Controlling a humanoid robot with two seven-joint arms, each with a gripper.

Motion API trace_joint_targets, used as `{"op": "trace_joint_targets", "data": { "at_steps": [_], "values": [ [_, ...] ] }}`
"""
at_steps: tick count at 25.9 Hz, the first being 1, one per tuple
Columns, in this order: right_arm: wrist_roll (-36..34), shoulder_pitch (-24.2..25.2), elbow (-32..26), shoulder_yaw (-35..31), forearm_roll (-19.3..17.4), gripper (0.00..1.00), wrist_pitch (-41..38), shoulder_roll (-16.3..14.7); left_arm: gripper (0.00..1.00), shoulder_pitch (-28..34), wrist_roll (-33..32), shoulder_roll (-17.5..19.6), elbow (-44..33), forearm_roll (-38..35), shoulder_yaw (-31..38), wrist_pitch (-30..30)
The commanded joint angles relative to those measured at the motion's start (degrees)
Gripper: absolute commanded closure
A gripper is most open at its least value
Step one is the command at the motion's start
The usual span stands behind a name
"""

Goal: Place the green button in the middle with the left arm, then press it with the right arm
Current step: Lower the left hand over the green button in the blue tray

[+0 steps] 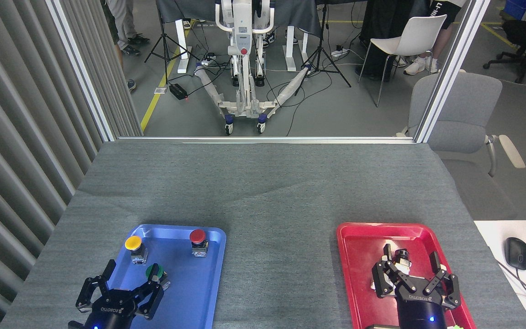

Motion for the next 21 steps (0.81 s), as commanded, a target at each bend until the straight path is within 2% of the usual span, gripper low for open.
{"op": "trace_joint_targets", "data": {
  "at_steps": [1,21],
  "values": [
    [0.05,0.01,-0.01,-0.04,-0.23,0.00,-0.04,-0.24,0.00,-0.13,0.01,0.00,0.19,0.00,0.00,0.09],
    [0.05,0.27,-0.01,-0.04,-0.14,0.00,0.13,-0.07,0.00,-0.49,0.45,0.09,1.07,-0.09,-0.26,-0.53]
  ]
}}
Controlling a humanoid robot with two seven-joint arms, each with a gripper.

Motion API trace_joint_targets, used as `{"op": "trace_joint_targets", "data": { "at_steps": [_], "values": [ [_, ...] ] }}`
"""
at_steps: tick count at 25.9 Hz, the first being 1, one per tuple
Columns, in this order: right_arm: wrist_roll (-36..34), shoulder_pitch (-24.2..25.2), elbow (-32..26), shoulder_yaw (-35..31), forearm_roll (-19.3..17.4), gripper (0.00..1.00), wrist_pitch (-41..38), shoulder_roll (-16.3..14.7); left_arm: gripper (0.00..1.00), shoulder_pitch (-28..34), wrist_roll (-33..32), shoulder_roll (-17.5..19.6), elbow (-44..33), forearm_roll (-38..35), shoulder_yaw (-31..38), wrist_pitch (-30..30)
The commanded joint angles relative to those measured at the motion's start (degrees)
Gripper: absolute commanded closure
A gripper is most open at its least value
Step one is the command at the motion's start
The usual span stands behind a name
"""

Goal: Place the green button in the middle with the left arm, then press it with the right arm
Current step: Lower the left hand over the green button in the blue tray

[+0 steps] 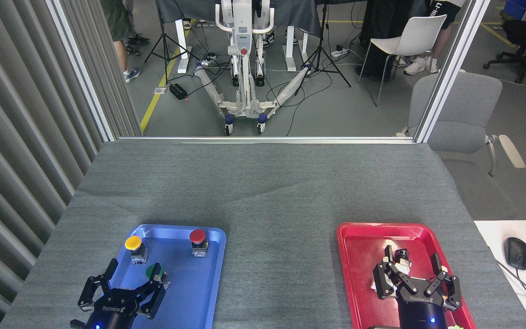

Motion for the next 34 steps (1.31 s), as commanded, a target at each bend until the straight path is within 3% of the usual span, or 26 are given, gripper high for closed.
{"op": "trace_joint_targets", "data": {
  "at_steps": [1,34],
  "values": [
    [-0.01,0.00,0.00,0.02,0.00,0.00,-0.09,0.07,0.00,0.09,0.51,0.21,0.33,-0.04,-0.02,0.02],
    [-0.01,0.18,0.35,0.02,0.09,0.00,0.00,-0.02,0.00,0.70,0.59,0.39,0.68,-0.12,-0.11,-0.95]
  ]
}}
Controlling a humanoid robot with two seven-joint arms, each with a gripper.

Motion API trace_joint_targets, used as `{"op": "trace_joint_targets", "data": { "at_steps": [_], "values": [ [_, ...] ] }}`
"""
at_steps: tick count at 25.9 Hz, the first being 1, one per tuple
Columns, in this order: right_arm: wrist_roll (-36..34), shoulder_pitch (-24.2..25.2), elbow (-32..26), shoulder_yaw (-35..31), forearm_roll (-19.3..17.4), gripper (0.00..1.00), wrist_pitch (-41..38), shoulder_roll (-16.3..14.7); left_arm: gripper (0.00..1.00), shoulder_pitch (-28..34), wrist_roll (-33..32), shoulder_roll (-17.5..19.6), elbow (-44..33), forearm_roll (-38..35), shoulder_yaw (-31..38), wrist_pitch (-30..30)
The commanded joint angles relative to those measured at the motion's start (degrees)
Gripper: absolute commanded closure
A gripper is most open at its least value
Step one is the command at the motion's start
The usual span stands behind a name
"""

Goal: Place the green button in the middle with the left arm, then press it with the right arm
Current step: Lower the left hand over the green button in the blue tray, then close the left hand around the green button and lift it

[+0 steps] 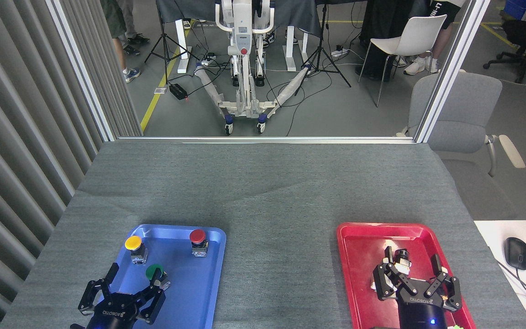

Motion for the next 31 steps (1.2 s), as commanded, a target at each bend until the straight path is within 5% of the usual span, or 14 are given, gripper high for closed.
{"op": "trace_joint_targets", "data": {
  "at_steps": [1,31],
  "values": [
    [0.02,-0.08,0.02,-0.01,-0.01,0.00,0.00,-0.09,0.00,0.01,-0.09,-0.09,0.00,0.02,0.00,-0.02],
    [0.02,0.09,-0.06,-0.10,-0.01,0.00,0.09,0.08,0.00,-0.61,-1.06,0.00,2.20,0.02,0.00,-1.51]
  ]
}}
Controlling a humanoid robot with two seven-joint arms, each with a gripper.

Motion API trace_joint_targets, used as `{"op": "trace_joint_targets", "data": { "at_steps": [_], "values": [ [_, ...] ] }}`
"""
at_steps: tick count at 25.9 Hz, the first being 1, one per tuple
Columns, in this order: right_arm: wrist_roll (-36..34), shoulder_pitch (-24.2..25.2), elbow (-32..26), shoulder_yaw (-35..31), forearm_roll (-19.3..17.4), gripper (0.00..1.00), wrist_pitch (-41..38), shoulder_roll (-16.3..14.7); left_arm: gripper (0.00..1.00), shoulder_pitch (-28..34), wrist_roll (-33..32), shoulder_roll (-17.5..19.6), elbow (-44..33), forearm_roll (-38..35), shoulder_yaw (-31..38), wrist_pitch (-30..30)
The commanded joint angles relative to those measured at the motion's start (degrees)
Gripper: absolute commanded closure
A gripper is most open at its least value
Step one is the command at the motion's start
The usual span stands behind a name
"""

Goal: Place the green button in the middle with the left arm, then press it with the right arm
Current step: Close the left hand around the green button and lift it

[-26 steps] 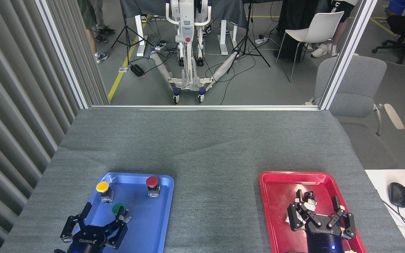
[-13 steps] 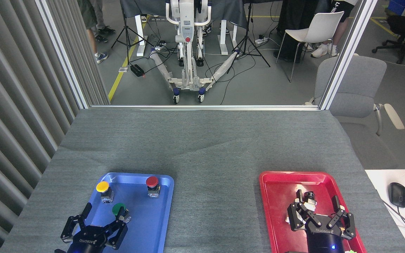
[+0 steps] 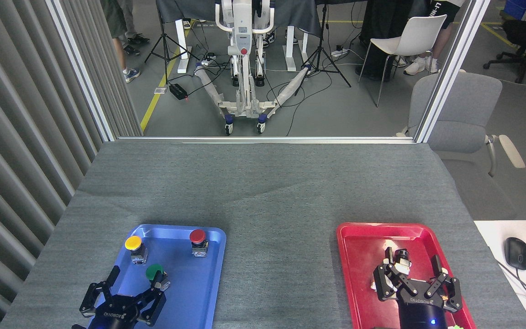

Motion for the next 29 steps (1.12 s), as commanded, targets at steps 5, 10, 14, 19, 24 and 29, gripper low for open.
{"op": "trace_joint_targets", "data": {
  "at_steps": [5,10,14,19,24,29],
  "values": [
    [-0.01,0.02,0.06,0.00,0.00,0.00,-0.01,0.01,0.00,-1.97,-2.12,0.25,6.47,-0.44,0.00,-9.25],
    [-0.01,-0.07,0.06,0.00,0.00,0.00,-0.01,-0.17,0.01,-3.38,-3.00,0.51,9.72,-0.97,0.00,-10.04],
    [-0.01,0.02,0.06,0.00,0.00,0.00,-0.01,-0.17,0.01,-5.67,-3.26,1.57,13.59,-0.97,0.00,-10.13],
    [-0.01,0.02,0.06,0.00,0.00,0.00,-0.01,-0.08,0.01,-7.51,-3.26,1.57,16.67,-1.06,0.00,-10.04],
    [-0.01,0.02,0.06,0.00,0.00,0.00,-0.01,-0.08,0.02,-9.97,-3.26,2.27,20.53,-1.06,-0.27,-10.30],
    [-0.01,0.02,0.06,0.00,0.00,0.00,-0.01,0.10,0.22,-10.85,-3.17,2.27,21.85,-1.50,-0.35,-10.13]
  ]
}}
